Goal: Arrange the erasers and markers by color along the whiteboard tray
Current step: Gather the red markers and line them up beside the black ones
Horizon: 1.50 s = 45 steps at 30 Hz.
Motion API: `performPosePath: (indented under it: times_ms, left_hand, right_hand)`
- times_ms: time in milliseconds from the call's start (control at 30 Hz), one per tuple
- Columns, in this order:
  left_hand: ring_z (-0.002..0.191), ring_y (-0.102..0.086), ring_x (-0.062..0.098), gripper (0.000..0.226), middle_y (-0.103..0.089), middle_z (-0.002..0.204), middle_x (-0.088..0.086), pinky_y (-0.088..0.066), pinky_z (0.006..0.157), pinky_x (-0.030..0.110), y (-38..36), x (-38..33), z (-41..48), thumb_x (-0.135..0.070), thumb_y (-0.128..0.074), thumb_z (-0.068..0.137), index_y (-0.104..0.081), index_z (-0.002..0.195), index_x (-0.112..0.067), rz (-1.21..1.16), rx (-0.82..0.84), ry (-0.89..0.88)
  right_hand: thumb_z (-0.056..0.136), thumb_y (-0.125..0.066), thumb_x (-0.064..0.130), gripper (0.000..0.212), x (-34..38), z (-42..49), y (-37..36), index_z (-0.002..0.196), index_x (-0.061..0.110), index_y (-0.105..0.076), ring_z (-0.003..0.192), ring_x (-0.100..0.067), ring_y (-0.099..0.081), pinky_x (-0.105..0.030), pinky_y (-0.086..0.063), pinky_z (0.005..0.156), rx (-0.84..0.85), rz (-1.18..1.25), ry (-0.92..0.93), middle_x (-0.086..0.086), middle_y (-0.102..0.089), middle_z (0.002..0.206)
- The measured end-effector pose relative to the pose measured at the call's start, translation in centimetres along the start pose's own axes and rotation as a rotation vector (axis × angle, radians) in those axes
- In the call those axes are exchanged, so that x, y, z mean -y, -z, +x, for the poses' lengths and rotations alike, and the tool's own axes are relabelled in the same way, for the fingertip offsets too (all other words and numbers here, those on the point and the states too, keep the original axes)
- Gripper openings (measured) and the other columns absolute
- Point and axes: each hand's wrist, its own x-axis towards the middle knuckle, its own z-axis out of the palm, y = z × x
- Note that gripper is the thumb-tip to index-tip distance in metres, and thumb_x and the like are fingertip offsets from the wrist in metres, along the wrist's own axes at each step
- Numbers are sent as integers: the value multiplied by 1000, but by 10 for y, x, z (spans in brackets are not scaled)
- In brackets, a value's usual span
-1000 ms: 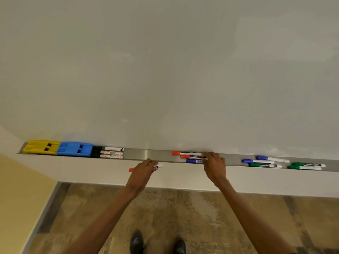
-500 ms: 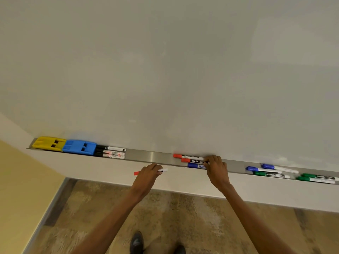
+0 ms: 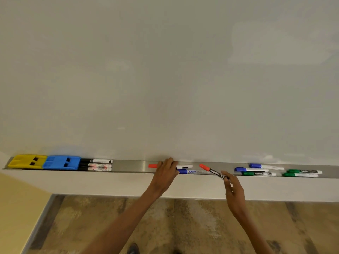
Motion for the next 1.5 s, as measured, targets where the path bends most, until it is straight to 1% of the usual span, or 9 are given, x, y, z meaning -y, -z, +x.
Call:
performPosePath:
  times_ms: [100,267,467,767,867,1033,1200,1267,1500]
  left_hand:
    - [110,-49,22,24,-50,120,5,-38,94,35,-10,-3,13,-23,-39,101,-49,121,-15,-5,42,31]
    - [114,-47,21,29,-50,123,3,-35,97,35,-17,3,22,-29,-38,101,-51,123,-17,-14,59,23]
    - [109,-52,21,27,-52,121,2,-36,95,34,-18,17,20,-25,-44,98,-56,121,-17,-63,76,32]
    - [94,-56,27,22,-58,104,9,-37,82,36,1,42,-1,-2,-50,89,-65,103,-10,-155,-63,84]
    - [89,-59,32,23,-62,97,14,-41,78,41,15,69,-22,5,-55,84,-68,100,-5,-167,-122,145]
    - [87,-60,34,22,-63,90,13,-44,72,43,42,135,-71,1,-64,79,-69,100,-6,-162,-187,321]
    - [85,-60,36,29,-63,91,14,-44,68,43,61,177,-121,6,-68,77,-69,105,-5,-163,-226,451]
    - [83,-58,34,30,-61,92,12,-41,69,43,71,218,-173,4,-68,79,-68,107,-7,-159,-228,572]
    - [80,-56,33,28,-59,88,12,-40,70,42,75,235,-214,5,-65,82,-67,109,-5,-147,-187,594]
  right_hand:
    - [100,-42,24,30,-12,-16,14,125,21,-58,110,-18,-55,-33,-44,90,-15,26,-79,-1,-60,118]
    - [99,-43,29,28,-23,-29,20,122,26,-59,110,-16,-56,-34,-44,93,-40,55,-157,4,-61,115]
    - [98,-44,33,31,-22,-30,13,124,24,-59,114,-17,-55,-34,-43,94,-20,98,-200,6,-58,116]
    - [98,-47,25,28,-2,-12,-19,122,18,-61,104,-26,-59,-33,-48,80,27,111,-200,-8,-63,117]
    - [96,-54,16,25,12,-5,-48,119,17,-64,95,-21,-57,-29,-47,66,2,100,-134,-6,-64,117]
    - [91,-62,15,22,54,-2,-113,111,22,-70,98,-15,-59,-33,-48,85,76,5,50,3,-69,108]
    - [90,-64,15,22,83,-2,-172,109,24,-71,95,-19,-57,-36,-49,84,137,-95,103,-1,-70,98]
    - [90,-64,15,24,105,-17,-229,111,25,-70,100,-20,-56,-37,-48,87,244,-127,133,-2,-71,101]
    - [91,-63,16,25,107,-4,-258,111,30,-68,105,-19,-52,-36,-30,91,283,-284,124,0,-69,101]
